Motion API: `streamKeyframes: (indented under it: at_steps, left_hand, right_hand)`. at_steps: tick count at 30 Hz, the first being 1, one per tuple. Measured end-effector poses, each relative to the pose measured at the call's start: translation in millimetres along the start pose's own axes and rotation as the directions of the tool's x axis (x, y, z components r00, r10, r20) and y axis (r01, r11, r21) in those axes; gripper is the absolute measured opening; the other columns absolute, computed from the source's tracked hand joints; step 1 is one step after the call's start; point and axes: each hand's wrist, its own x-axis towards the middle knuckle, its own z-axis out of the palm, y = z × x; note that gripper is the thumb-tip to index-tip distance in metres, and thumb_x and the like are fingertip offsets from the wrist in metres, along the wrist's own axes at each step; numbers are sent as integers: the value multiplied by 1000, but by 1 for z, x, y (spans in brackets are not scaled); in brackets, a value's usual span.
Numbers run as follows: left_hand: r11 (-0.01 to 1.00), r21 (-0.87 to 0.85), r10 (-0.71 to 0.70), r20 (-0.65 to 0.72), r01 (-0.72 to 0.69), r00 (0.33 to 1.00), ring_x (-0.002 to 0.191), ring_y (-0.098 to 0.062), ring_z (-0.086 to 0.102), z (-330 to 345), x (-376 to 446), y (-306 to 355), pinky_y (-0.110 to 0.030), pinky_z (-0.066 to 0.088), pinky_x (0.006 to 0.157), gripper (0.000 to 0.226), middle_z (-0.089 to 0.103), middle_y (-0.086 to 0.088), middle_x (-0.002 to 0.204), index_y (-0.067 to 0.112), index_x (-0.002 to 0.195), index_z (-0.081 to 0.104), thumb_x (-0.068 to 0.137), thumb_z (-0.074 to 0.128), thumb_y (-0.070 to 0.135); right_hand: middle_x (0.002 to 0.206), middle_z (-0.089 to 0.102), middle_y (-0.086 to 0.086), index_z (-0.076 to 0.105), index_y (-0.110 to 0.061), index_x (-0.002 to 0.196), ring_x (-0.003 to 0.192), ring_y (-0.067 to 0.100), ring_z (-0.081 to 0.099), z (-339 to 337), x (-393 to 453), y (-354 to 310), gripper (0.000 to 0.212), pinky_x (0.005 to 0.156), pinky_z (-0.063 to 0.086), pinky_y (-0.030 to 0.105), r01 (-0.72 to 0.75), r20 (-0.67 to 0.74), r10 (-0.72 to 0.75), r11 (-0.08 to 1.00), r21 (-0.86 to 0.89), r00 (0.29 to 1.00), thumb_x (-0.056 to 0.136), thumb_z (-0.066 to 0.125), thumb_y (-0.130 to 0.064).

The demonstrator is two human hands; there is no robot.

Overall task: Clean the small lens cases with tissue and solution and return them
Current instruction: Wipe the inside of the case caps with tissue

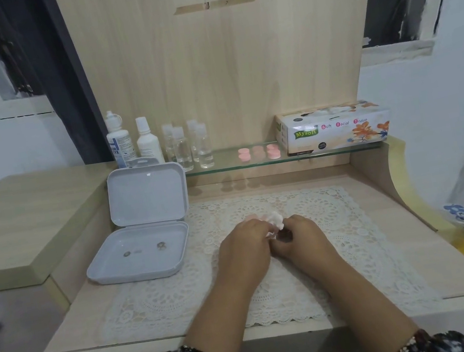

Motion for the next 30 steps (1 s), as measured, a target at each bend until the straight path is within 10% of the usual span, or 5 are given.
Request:
streamKeyframes:
  at_steps: [8, 19, 25, 30]
  left_hand:
    - [987, 160, -8, 67, -3, 998, 90, -23, 58, -4, -5, 7, -32, 45, 74, 36, 61, -5, 103, 25, 128, 52, 95, 41, 17]
    - [888, -339, -266, 174, 312, 948, 83, -12, 57, -5, 7, -1, -30, 47, 72, 9, 60, 6, 94, 25, 96, 46, 97, 45, 16]
    - [863, -389, -423, -208, 322, 882, 78, -9, 53, -12, 4, -3, -20, 37, 60, 10, 57, 5, 93, 22, 99, 45, 97, 47, 12]
    - [930, -285, -261, -76, 230, 962, 106, -10, 52, -5, 2, 0, -21, 40, 88, 22, 58, 7, 111, 17, 114, 58, 93, 57, 14]
  right_hand:
    - [76, 53, -1, 60, -13, 72, 73, 14, 47, -2, -1, 0, 13, 60, 34, 23, 15, 11, -15, 1000, 14, 1000, 79, 68, -23]
    - [78, 54, -4, 58, -20, 69, 78, 15, 50, -1, 0, 1, 21, 63, 39, 26, 29, 21, -28, 999, -20, 999, 81, 68, -34]
    - [95, 59, -8, 69, -21, 106, 94, 11, 53, 1, 1, 3, 26, 78, 44, 25, -2, 12, 2, 1000, 0, 1000, 81, 71, -29]
    - [91, 57, -9, 68, -23, 97, 91, 12, 53, 1, 1, 2, 20, 77, 45, 27, -7, 19, 7, 1000, 9, 1000, 79, 71, -32]
